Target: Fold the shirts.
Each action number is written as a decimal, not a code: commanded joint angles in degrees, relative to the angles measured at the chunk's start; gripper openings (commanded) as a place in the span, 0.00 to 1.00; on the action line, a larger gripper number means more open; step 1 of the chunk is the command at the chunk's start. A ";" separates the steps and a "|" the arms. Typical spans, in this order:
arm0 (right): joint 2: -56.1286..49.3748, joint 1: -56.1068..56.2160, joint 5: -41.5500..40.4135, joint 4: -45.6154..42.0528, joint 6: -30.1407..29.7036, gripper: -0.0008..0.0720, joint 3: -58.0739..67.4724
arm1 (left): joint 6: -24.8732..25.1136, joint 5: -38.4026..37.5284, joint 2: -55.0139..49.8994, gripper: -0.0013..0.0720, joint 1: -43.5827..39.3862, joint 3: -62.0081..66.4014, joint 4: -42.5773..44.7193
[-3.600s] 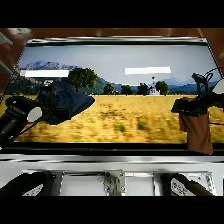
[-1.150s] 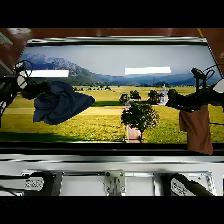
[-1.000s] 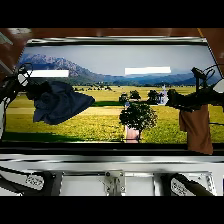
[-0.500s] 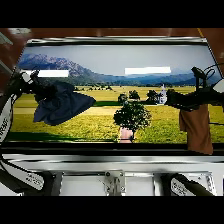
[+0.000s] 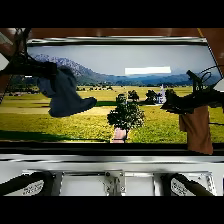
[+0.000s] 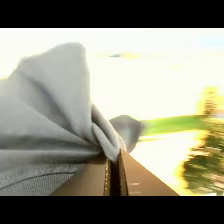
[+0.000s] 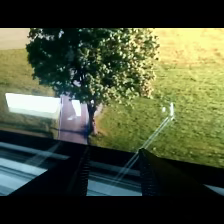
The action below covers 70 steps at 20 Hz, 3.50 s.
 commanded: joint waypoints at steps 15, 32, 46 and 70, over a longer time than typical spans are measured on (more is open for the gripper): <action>0.04 -0.02 4.00 -11.17 5.05 0.64 -11.98 | -6.14 13.94 -14.86 0.13 -32.70 -8.00 -7.54; 0.02 -0.04 -2.49 -12.50 3.67 0.95 -15.87 | -4.74 6.56 -2.34 0.99 -8.70 -40.72 -20.55; 0.04 -0.02 -3.78 -7.56 3.74 0.94 -22.18 | 10.01 23.65 -6.10 0.99 -24.33 -47.95 -45.59; 0.70 15.93 -23.54 7.65 0.13 0.10 -32.13 | 21.44 18.32 -3.19 0.07 -20.92 -41.92 -45.75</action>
